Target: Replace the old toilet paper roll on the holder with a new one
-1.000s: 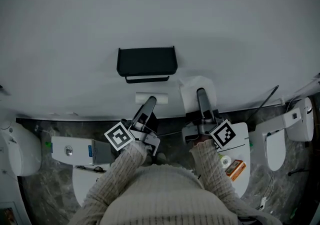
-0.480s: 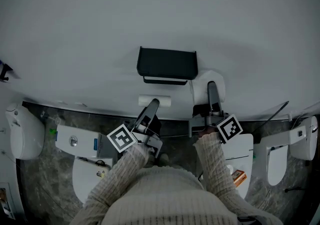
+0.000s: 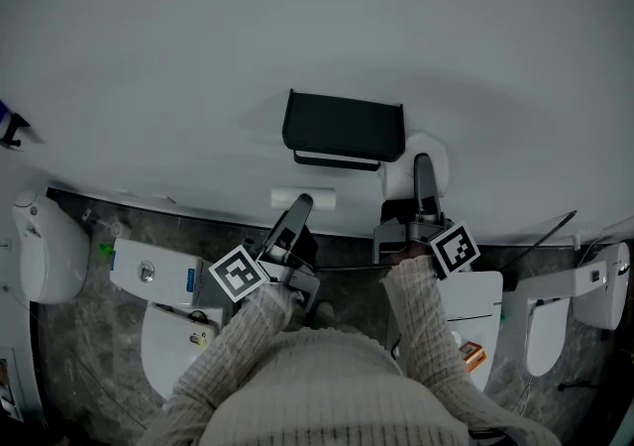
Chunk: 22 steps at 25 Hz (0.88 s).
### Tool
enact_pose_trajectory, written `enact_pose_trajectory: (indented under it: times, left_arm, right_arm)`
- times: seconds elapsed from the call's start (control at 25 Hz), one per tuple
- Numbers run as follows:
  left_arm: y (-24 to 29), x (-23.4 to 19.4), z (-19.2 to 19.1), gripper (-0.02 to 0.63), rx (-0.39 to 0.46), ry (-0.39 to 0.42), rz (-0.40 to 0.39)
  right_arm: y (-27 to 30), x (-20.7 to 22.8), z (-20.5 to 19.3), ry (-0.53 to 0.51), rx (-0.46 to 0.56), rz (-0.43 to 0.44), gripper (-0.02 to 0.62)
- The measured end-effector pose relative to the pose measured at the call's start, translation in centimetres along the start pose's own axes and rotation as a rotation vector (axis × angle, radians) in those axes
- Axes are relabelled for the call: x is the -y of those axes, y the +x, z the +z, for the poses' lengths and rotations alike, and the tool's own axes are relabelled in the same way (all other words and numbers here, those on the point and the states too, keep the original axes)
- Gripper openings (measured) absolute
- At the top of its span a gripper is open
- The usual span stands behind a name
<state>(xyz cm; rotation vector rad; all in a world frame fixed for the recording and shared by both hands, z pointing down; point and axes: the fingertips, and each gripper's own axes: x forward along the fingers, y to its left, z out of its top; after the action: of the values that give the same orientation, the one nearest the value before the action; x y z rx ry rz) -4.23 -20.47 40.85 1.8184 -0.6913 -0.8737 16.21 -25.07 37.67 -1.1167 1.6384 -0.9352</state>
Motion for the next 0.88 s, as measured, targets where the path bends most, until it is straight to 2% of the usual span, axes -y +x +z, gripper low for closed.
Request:
enact_pose_trajectory:
  times: [0.2,0.6,0.88]
  left_arm:
    - [-0.4,-0.1,1.0,0.172,0.018,-0.009,0.002]
    - [0.0,0.1,0.3,0.172,0.033,-0.01,0.006]
    - [-1.5,-0.5,2.8,0.172,0.052,-0.016,0.009]
  right_arm:
    - [0.8,-0.2,-0.8,0.029,0.001,0.008,0.449]
    - [0.6,0.0,-1.3,0.073,-0.017,0.011,0.449]
    - [1.2,-0.1,-4.3,0.115,-0.009,0.008,0.449]
